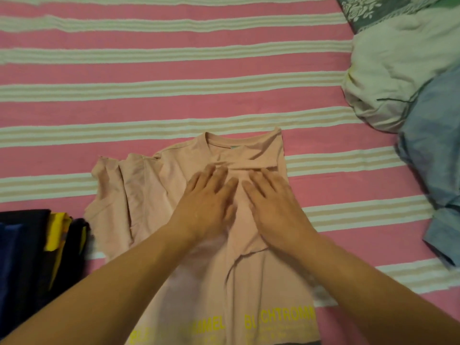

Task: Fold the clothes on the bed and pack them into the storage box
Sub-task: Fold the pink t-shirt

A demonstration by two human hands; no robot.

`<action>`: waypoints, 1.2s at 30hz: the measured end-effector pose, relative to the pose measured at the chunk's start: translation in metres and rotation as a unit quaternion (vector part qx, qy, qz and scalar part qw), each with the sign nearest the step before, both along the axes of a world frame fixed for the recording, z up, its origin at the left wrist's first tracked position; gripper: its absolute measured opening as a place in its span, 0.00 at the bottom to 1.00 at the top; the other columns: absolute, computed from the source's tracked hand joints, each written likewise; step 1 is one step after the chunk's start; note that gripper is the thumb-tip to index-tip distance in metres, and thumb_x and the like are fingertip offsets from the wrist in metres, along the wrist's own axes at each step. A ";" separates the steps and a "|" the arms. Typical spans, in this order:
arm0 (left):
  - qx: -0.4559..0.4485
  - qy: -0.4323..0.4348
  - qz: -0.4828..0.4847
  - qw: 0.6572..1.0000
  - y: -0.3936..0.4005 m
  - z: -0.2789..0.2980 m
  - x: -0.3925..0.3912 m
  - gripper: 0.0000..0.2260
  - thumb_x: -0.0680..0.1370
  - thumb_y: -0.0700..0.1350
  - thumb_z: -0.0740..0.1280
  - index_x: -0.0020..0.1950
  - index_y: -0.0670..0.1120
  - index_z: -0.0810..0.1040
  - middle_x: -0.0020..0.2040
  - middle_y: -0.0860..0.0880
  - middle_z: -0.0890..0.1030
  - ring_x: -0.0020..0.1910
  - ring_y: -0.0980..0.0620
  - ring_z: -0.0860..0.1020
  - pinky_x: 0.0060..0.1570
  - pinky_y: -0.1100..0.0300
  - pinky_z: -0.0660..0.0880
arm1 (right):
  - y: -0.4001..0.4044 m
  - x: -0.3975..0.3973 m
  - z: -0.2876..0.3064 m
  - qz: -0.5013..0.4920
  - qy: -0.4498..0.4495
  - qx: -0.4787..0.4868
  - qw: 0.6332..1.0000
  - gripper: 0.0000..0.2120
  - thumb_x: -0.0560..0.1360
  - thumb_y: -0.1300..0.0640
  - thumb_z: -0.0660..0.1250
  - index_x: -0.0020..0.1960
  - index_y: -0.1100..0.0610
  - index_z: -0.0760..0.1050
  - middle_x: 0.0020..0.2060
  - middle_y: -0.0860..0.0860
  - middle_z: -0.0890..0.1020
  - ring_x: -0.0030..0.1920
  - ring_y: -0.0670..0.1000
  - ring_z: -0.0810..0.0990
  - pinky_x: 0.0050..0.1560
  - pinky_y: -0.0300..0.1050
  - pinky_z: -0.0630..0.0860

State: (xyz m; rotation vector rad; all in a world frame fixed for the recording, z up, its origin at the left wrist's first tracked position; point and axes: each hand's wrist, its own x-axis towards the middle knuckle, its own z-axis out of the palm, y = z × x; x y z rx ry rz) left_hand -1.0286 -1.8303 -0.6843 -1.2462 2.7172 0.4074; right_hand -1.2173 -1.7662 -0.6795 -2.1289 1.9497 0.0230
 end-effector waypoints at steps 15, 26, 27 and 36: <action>0.015 0.039 0.421 0.906 0.005 0.046 0.128 0.31 0.82 0.41 0.58 0.82 0.42 0.48 0.82 0.36 0.48 0.80 0.35 0.51 0.78 0.41 0.54 | -0.017 0.037 -0.021 0.036 0.068 0.032 0.997 0.33 0.82 0.38 0.37 0.82 0.53 0.47 0.81 0.56 0.50 0.81 0.57 0.44 0.79 0.57 0.46; 0.100 0.047 0.586 0.803 -0.011 0.050 0.118 0.19 0.82 0.45 0.58 0.72 0.44 0.61 0.60 0.42 0.77 0.58 0.36 0.77 0.54 0.46 0.73 | -0.036 0.032 -0.017 0.046 0.038 0.140 0.988 0.37 0.78 0.35 0.40 0.82 0.52 0.42 0.81 0.53 0.43 0.81 0.55 0.39 0.79 0.54 0.39; 0.056 0.094 0.593 0.798 -0.007 0.059 0.111 0.12 0.83 0.47 0.58 0.65 0.47 0.66 0.52 0.47 0.78 0.52 0.38 0.79 0.50 0.48 0.75 | -0.042 0.027 -0.005 0.037 -0.005 0.167 0.985 0.38 0.78 0.34 0.43 0.82 0.52 0.43 0.81 0.52 0.43 0.81 0.54 0.40 0.79 0.53 0.41; 0.004 0.139 0.334 0.932 0.156 0.100 0.023 0.29 0.76 0.39 0.70 0.76 0.48 0.68 0.73 0.40 0.70 0.68 0.39 0.71 0.65 0.43 0.74 | 0.021 -0.002 0.066 -0.409 -0.694 0.299 0.512 0.18 0.80 0.44 0.63 0.65 0.53 0.75 0.53 0.51 0.84 0.56 0.53 0.82 0.59 0.50 0.77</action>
